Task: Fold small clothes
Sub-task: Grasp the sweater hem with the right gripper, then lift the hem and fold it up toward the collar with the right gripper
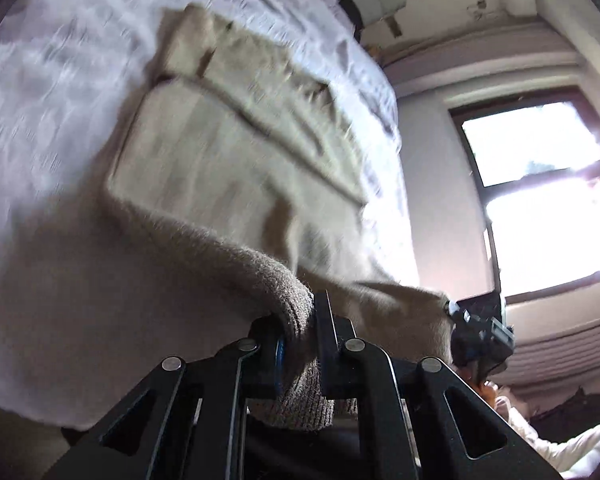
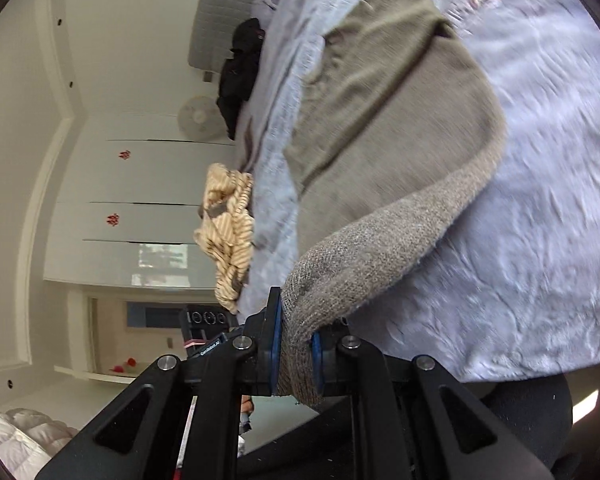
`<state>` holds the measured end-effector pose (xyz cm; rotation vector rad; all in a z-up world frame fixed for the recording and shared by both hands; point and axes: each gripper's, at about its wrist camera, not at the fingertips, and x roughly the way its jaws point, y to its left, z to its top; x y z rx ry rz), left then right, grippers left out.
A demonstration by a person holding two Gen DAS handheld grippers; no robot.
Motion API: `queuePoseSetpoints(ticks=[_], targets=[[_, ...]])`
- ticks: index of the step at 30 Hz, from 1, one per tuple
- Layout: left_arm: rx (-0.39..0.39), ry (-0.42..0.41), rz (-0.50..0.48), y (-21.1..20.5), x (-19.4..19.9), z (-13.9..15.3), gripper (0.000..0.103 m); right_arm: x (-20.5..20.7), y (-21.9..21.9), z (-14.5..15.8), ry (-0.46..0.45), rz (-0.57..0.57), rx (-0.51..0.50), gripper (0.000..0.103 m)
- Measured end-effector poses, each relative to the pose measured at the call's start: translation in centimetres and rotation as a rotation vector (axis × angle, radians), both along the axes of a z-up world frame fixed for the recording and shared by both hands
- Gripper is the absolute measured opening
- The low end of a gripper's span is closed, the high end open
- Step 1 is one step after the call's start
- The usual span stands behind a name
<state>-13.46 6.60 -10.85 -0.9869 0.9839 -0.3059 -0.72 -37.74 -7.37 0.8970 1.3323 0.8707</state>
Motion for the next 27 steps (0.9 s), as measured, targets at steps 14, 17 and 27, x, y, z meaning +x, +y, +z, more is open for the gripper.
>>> queuePoseSetpoints(ticks=[14,17,27], targets=[[0.102,-0.092,0.157,4.6,16.6,3.6,0.013,17.4,2.8,2.6,-0.064,0.015,0.078,0.013],[0.115,-0.057,0.184,5.6,20.8,1.5,0.013,22.2,3.7,0.6,-0.027,0.007,0.056,0.013],[0.207,0.147,0.248,7.5,28.7,-8.1,0.013,31.4,6.1,-11.0,0.155,0.01,-0.123,0.015]])
